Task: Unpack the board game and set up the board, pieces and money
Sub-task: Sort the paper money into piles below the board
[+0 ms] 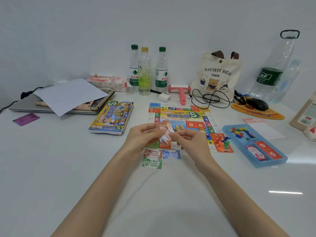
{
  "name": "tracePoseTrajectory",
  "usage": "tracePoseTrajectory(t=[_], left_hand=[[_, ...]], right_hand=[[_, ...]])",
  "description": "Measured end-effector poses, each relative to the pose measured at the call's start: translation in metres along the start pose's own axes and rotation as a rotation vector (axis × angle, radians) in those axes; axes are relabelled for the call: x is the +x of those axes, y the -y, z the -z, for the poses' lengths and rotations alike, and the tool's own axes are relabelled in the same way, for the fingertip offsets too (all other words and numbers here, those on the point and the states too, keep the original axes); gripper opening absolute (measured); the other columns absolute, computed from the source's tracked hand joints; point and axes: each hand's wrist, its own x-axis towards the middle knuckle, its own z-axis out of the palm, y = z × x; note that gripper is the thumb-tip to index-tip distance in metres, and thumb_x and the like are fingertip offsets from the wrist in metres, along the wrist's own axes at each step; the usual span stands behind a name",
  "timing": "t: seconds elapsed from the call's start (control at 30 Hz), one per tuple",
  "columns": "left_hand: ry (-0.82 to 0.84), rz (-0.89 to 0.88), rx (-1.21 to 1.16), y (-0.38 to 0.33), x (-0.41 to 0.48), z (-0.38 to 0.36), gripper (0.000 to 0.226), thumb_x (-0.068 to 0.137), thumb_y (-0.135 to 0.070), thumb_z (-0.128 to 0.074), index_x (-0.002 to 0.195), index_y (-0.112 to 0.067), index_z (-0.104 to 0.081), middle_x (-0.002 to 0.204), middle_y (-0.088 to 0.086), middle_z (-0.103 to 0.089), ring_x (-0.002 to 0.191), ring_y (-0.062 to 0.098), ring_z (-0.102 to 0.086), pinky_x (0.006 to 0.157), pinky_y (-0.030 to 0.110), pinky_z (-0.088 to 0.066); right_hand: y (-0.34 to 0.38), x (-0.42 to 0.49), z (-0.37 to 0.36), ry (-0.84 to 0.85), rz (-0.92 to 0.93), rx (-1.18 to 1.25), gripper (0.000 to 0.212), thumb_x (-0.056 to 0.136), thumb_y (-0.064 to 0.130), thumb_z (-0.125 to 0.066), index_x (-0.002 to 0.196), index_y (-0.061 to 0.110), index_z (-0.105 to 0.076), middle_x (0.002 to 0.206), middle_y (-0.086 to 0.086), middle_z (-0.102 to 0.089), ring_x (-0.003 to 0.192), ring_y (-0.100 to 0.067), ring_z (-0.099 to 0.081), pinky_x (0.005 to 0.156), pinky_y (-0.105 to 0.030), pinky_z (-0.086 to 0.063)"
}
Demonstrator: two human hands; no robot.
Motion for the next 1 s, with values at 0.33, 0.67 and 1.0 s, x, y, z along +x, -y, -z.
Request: tracePoseTrajectory(t=[0.33,0.67,1.0], left_hand=[[-0.029,0.03,-0.033,-0.004,-0.001,0.002,0.022,0.076,0.001,-0.073,0.096,-0.008,-0.069,0.087,0.007,-0.076,0.073,0.016,-0.073,0.062,0.021,-0.058],[-0.135,-0.08,-0.157,-0.02,0.007,0.035,0.033,0.081,-0.001,-0.068,0.114,-0.006,-0.066,0.097,0.006,-0.074,0.079,0.009,-0.071,0.069,0.017,-0.057],[-0.164,-0.081,-0.209,-0.021,0.008,0.04,0.029,0.083,0.0,-0.068,0.111,-0.004,-0.066,0.088,0.004,-0.075,0.075,0.009,-0.071,0.064,0.016,-0.055]], right_hand=[[0.003,0.0,0.004,0.086,0.049,-0.053,0.02,0.093,0.016,-0.061,0.077,0.022,-0.071,0.058,0.02,-0.066,0.054,0.01,-0.058,0.053,-0.004,-0.04],[0.02,0.003,0.015,0.188,0.026,-0.219,0.013,0.092,0.019,-0.062,0.086,0.013,-0.071,0.073,0.008,-0.072,0.057,0.006,-0.059,0.057,-0.012,-0.041],[0.029,0.014,-0.009,0.46,0.097,-0.596,0.006,0.087,0.019,-0.068,0.09,0.017,-0.063,0.066,0.007,-0.064,0.056,0.0,-0.051,0.059,-0.021,-0.036]])
